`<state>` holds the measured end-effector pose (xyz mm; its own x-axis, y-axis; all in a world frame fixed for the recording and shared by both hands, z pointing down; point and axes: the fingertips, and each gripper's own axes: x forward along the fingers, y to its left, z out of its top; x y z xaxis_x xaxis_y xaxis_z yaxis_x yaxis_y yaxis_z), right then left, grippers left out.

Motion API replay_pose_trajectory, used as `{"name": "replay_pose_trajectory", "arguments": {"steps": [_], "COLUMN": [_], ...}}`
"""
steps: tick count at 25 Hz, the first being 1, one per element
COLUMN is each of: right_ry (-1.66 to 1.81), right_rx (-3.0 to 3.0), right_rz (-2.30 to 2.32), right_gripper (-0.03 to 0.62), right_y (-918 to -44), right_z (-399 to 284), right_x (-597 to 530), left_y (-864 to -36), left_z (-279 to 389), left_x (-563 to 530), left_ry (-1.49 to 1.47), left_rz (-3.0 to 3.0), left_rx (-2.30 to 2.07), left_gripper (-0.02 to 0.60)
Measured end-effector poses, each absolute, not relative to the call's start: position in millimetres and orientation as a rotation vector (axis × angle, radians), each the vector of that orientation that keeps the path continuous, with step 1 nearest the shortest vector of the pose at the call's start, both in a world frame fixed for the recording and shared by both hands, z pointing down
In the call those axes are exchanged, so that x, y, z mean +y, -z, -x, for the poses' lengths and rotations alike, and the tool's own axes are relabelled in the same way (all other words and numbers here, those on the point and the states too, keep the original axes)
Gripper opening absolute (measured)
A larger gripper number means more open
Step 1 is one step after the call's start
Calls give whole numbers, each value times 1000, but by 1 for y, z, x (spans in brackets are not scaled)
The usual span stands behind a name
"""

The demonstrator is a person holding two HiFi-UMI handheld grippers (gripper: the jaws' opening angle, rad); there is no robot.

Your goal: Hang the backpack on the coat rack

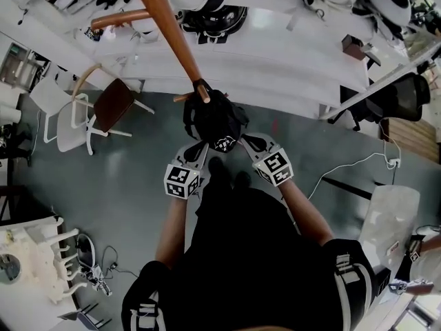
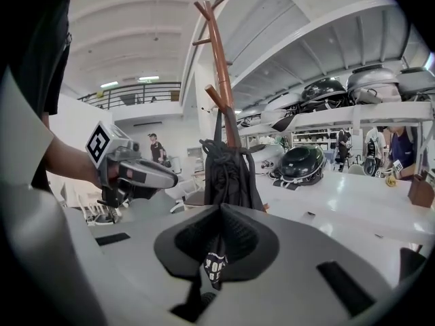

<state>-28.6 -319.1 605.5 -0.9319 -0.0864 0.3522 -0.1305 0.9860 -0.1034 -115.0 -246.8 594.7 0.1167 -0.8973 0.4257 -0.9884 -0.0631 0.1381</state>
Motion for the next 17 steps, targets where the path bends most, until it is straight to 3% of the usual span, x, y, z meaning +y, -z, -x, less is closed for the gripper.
{"name": "replay_pose_trajectory", "arguments": {"steps": [17], "right_ry": [-224], "right_rx": [-2741], "right_rz": [-214], "right_gripper": [15], "right_y": [-612], "right_z": [-4], "right_x": [-305], "left_y": [-596], "left_z": [83], "left_x": [-257], "left_ry": [-339], "left_rz": [-2072], "left_rx": [-1774], "left_gripper": [38]}}
